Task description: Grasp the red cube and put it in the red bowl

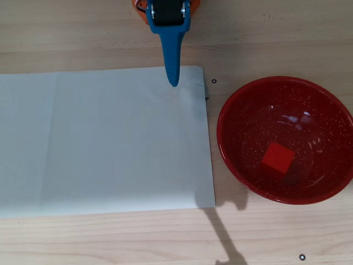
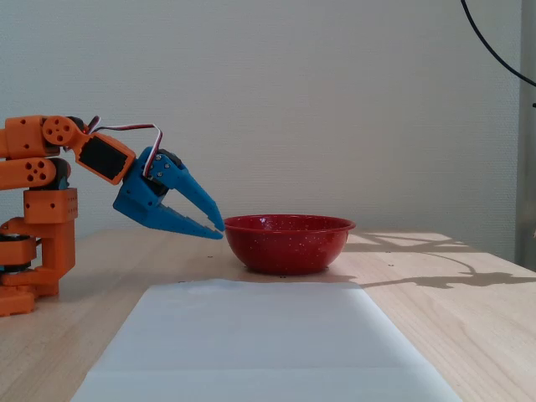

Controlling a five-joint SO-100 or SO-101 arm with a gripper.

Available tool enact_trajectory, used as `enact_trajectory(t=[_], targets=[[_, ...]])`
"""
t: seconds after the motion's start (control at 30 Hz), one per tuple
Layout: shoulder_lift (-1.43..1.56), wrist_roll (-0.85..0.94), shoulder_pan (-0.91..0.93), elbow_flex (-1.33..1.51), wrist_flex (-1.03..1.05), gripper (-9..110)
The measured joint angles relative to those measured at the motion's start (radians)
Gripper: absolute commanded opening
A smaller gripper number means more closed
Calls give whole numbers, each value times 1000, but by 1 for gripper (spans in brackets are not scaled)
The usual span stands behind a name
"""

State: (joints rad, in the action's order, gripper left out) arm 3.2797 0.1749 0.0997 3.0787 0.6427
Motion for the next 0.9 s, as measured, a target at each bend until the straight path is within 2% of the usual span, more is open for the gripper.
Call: enact_trajectory(t=[0.13, 0.43, 0.9], targets=[[-5, -21, 0, 44, 23, 0], [-5, 26, 0, 46, 281, 0], [-5, 52, 0, 46, 285, 0]])
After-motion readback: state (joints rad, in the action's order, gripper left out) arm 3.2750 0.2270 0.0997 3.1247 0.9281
